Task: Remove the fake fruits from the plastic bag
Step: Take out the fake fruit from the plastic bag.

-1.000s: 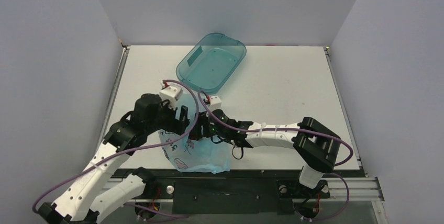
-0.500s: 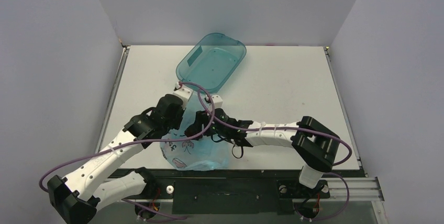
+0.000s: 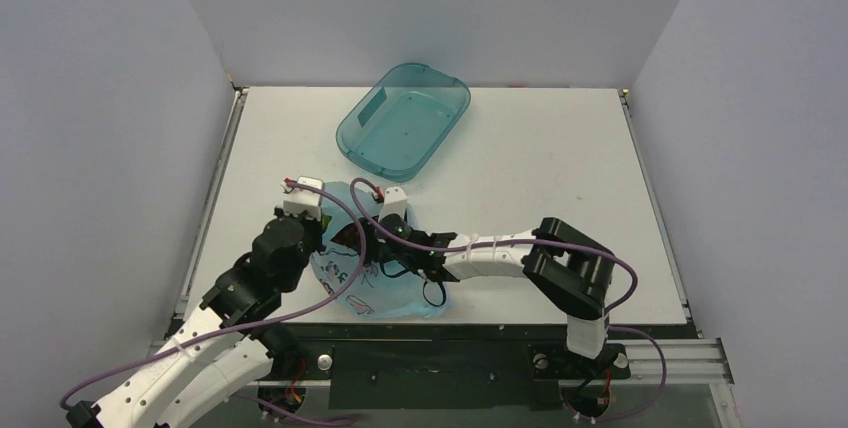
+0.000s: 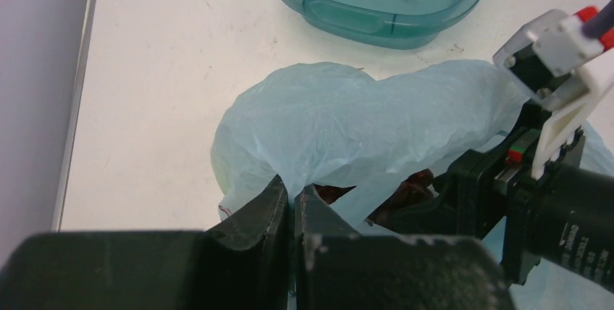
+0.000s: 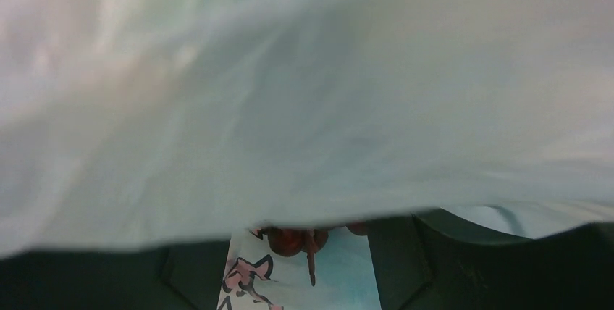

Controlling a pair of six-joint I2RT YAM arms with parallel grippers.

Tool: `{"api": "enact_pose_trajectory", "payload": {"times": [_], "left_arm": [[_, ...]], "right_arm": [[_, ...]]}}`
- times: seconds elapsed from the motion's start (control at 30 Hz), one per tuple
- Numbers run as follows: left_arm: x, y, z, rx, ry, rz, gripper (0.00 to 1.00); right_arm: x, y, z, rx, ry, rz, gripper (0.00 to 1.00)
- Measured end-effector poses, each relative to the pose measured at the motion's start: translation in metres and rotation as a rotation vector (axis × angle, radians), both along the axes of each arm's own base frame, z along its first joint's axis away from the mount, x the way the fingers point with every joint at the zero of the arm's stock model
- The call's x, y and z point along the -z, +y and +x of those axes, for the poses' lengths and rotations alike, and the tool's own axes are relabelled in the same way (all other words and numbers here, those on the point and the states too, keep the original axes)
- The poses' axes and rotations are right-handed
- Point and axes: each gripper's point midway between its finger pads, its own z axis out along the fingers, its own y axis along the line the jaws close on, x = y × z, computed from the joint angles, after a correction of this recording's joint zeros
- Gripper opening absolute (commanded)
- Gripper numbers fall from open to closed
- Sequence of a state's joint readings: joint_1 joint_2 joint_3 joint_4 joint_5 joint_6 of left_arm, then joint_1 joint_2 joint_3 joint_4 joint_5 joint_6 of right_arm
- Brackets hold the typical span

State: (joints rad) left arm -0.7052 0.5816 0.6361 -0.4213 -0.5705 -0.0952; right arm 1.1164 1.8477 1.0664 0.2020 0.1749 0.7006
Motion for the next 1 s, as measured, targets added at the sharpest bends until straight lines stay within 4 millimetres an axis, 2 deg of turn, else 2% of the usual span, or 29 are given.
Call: {"api": "enact_pose_trajectory", "payload": {"times": [0.2, 0.4, 0.43, 0.53, 0.6, 0.77, 0.83, 0.9, 0.93, 1.0], "left_arm": [[0.008, -0.006, 0.006, 0.000, 0.026, 0.014, 0.00], [0.007, -0.004, 0.006, -0.013, 0.020, 0.009, 0.00], [0.005, -0.003, 0.006, -0.018, 0.014, 0.005, 0.00], [0.002, 0.000, 0.005, -0.029, 0.002, 0.002, 0.00], [0.002, 0.000, 0.005, -0.030, 0.001, 0.003, 0.00], [0.006, -0.003, 0.006, -0.022, 0.014, 0.019, 0.00], [0.008, -0.005, 0.006, -0.011, 0.022, 0.029, 0.00], [0.009, -0.007, 0.006, -0.003, 0.026, 0.036, 0.00], [0.010, -0.008, 0.006, 0.001, 0.026, 0.039, 0.00], [0.010, -0.009, 0.005, 0.007, 0.028, 0.042, 0.00]], "right_arm": [[0.011, 0.007, 0.000, 0.024, -0.067, -0.083, 0.53], [0.013, 0.009, 0.009, 0.041, -0.113, -0.122, 0.33], [0.014, 0.007, 0.011, 0.041, -0.116, -0.127, 0.33], [0.013, 0.006, 0.015, 0.041, -0.113, -0.124, 0.48], [0.014, 0.007, 0.016, 0.035, -0.103, -0.113, 0.51], [0.014, 0.004, 0.021, 0.052, -0.079, -0.092, 0.51], [0.014, 0.003, 0.024, 0.064, -0.073, -0.086, 0.45], [0.014, 0.006, 0.028, 0.073, -0.070, -0.079, 0.32], [0.014, 0.008, 0.029, 0.073, -0.070, -0.076, 0.22], [0.014, 0.014, 0.031, 0.070, -0.070, -0.068, 0.11]]}}
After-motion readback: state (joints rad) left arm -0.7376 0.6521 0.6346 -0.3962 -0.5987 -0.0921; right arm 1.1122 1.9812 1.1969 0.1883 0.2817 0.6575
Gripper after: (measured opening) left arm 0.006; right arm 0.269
